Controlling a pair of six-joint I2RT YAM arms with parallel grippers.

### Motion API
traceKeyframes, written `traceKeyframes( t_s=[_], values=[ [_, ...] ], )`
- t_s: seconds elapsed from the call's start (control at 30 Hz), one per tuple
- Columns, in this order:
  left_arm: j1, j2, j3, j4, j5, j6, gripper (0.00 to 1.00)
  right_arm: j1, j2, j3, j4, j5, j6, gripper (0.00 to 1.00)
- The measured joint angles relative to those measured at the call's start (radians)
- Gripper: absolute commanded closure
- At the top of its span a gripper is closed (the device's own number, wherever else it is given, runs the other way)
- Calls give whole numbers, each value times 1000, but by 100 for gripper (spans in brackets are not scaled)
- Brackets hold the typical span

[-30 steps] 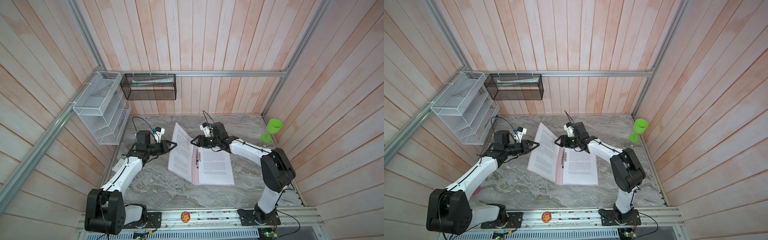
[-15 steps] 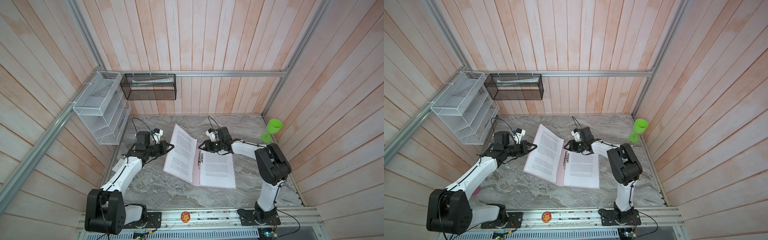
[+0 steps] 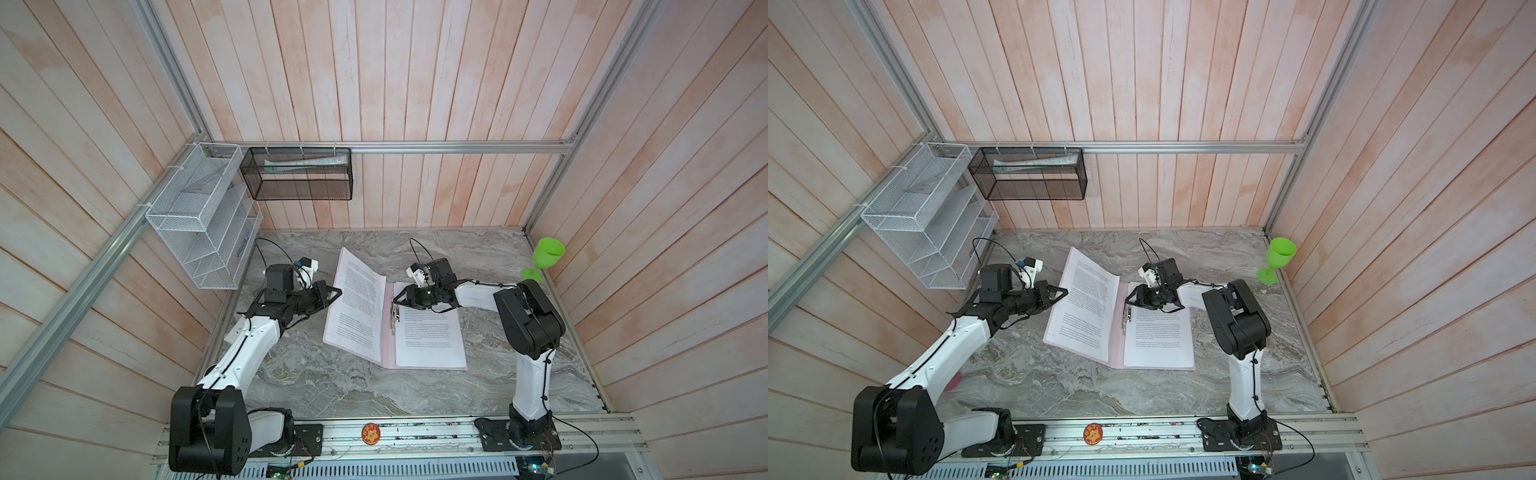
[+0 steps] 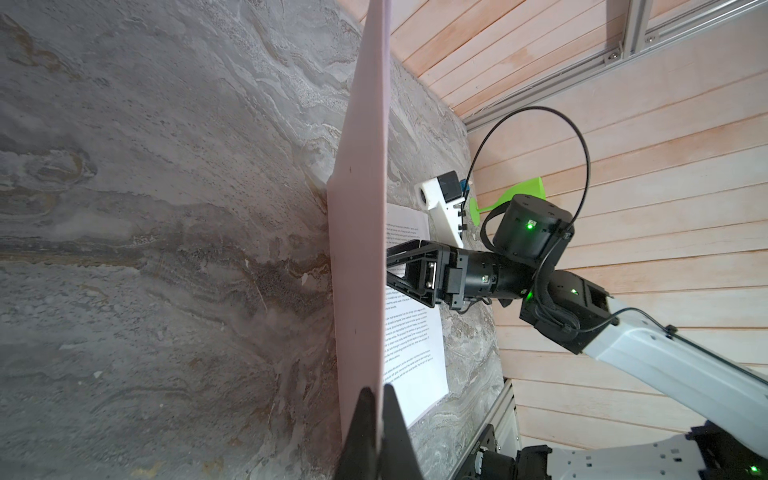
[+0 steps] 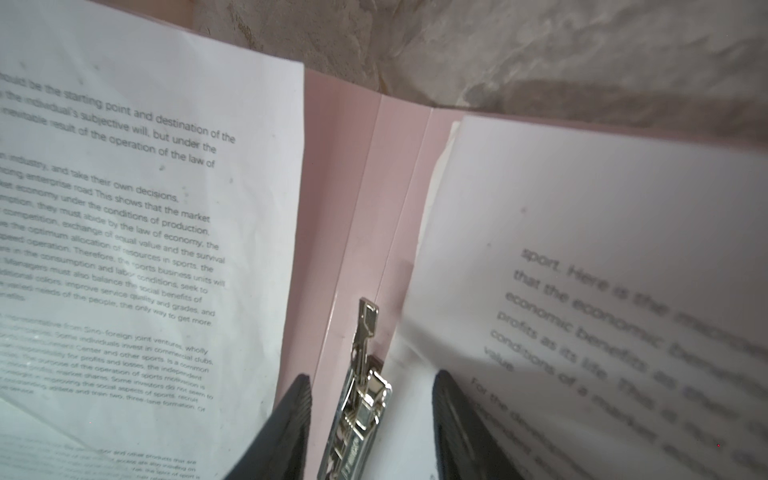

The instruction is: Put the files into the folder

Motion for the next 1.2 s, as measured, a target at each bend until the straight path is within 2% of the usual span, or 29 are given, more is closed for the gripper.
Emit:
traceKeyframes(
  t_s=[0.47,1.2],
  values=[
    [3,0,-15,3,1,0,100,1,53,115,-19,-24,-32,55],
    [10,0,-21,4,1,0,100,29,104,180,-77,-64,-67,55]
  ],
)
